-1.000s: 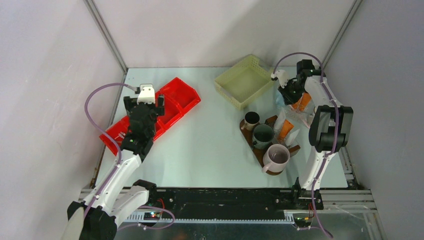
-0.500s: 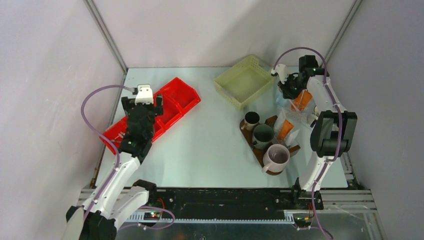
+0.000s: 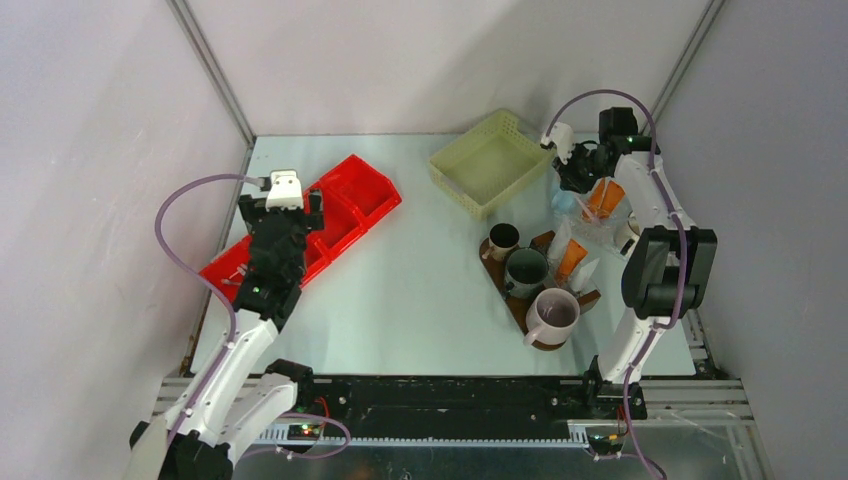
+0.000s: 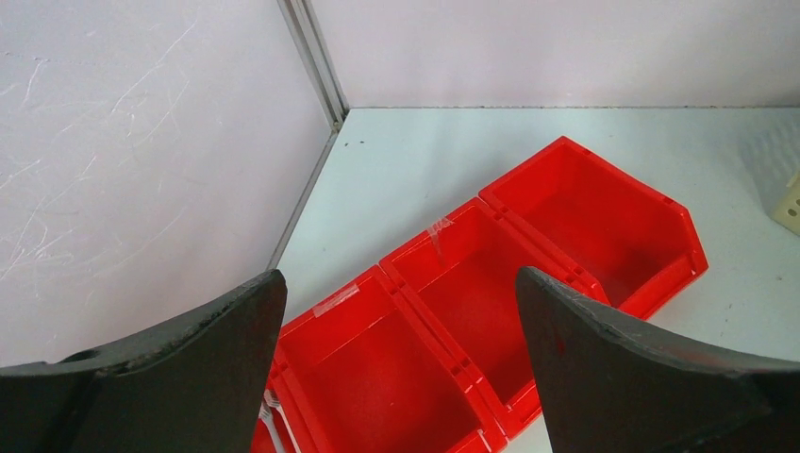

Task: Prepare toiletry sets of a toothbrush and toothpaste on the tray
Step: Adjust the toothbrush in the toothpaste holder.

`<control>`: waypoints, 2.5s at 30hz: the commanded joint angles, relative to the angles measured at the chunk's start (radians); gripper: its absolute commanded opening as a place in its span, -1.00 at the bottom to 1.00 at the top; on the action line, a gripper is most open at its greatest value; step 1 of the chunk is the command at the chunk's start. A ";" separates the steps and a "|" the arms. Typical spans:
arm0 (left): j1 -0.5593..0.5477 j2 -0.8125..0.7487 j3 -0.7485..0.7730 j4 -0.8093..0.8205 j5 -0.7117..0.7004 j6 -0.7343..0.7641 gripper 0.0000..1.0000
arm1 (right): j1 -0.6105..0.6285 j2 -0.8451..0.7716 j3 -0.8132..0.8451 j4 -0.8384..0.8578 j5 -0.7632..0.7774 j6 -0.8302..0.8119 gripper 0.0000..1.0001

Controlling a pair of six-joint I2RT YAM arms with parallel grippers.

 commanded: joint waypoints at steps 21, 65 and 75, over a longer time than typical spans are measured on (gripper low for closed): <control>0.007 -0.024 -0.014 0.054 0.016 0.035 0.97 | -0.005 -0.103 -0.073 0.062 -0.202 -0.155 -0.93; 0.006 -0.016 -0.017 0.054 0.026 0.052 0.97 | -0.098 -0.110 -0.174 -0.066 -0.394 -0.554 -0.65; 0.007 -0.022 -0.017 0.052 0.027 0.052 0.97 | -0.103 -0.143 -0.194 -0.051 -0.410 -0.569 -0.21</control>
